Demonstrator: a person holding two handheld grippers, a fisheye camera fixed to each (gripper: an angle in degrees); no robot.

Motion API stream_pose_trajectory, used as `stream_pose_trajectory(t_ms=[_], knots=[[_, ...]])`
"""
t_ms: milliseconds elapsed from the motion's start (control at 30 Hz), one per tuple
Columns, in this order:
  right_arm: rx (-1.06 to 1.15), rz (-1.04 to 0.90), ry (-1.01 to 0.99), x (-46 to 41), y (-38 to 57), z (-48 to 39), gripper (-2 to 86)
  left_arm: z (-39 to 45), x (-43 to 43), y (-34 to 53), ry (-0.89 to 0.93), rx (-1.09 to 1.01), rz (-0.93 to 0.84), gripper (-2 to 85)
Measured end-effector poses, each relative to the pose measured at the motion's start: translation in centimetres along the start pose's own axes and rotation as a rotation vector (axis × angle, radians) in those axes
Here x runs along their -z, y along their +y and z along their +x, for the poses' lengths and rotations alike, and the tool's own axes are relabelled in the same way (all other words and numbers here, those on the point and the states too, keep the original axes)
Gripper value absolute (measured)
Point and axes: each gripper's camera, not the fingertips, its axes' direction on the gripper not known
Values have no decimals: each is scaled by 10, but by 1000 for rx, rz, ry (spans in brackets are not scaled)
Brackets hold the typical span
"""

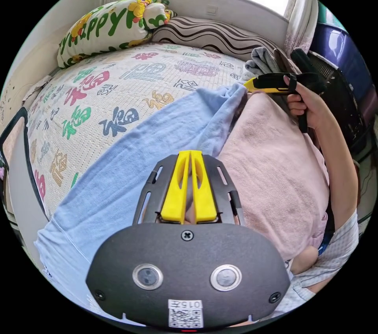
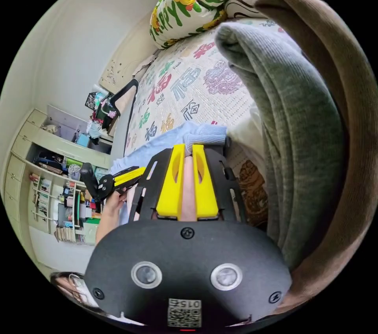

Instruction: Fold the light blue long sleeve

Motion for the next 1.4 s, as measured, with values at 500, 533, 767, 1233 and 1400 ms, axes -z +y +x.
stream_pose_trajectory(t_ms=[500,533,767,1233,1400], knots=[[1016,87,-320,-27,152,-349,11,-46,196,227,81,95,366,-6],[1060,42,-347,-36,166,-362,11,-50,207,252,87,115,362,-6],[1282,-414,-621,-169,361,-437,2,-121,329,566,47,587,437,14],[1156,-361,-280,-200,493,-449,90,-58,331,605,91,350,242,96],[1210,-457,-169,-246,547,-469,111,-48,308,586,47,356,98,86]])
